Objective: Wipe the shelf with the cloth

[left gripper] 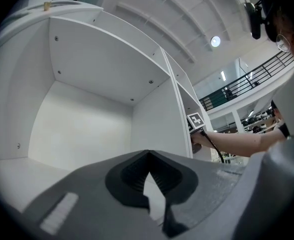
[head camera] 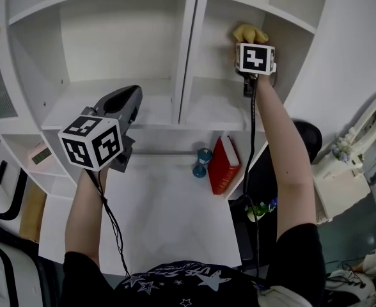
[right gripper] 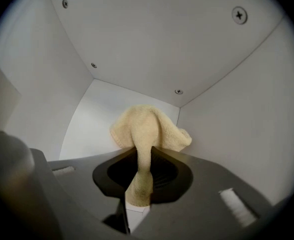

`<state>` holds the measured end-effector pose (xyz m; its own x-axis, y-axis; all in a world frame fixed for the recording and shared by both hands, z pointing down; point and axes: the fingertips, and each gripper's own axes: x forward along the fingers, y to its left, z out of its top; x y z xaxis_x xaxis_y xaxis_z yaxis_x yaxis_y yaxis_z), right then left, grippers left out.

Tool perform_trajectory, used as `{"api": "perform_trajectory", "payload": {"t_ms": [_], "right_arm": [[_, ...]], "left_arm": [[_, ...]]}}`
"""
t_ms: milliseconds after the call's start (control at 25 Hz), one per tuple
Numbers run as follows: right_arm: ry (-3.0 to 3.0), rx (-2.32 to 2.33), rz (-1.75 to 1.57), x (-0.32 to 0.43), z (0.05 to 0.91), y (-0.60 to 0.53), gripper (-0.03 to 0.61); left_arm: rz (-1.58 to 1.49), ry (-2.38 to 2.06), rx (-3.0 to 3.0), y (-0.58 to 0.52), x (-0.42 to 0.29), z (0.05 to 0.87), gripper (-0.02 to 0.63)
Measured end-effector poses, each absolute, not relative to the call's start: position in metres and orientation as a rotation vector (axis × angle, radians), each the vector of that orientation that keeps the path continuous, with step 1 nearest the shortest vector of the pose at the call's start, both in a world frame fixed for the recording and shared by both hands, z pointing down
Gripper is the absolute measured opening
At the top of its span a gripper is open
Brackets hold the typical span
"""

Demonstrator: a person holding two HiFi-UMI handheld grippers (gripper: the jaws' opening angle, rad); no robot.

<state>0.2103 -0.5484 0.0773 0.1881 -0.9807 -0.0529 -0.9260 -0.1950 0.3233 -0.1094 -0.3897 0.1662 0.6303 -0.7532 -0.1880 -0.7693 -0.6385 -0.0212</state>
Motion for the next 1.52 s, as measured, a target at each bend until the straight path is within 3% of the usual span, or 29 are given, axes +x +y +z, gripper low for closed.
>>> {"api": "perform_trajectory", "payload": {"t_ms": [1520], "right_arm": [[-1.660, 2.397, -0.257, 0.228, 0.103, -0.378, 0.083]], "left_arm": [[0.208, 0.846, -2.944, -0.308, -0.079, 0.177, 0.000]]}}
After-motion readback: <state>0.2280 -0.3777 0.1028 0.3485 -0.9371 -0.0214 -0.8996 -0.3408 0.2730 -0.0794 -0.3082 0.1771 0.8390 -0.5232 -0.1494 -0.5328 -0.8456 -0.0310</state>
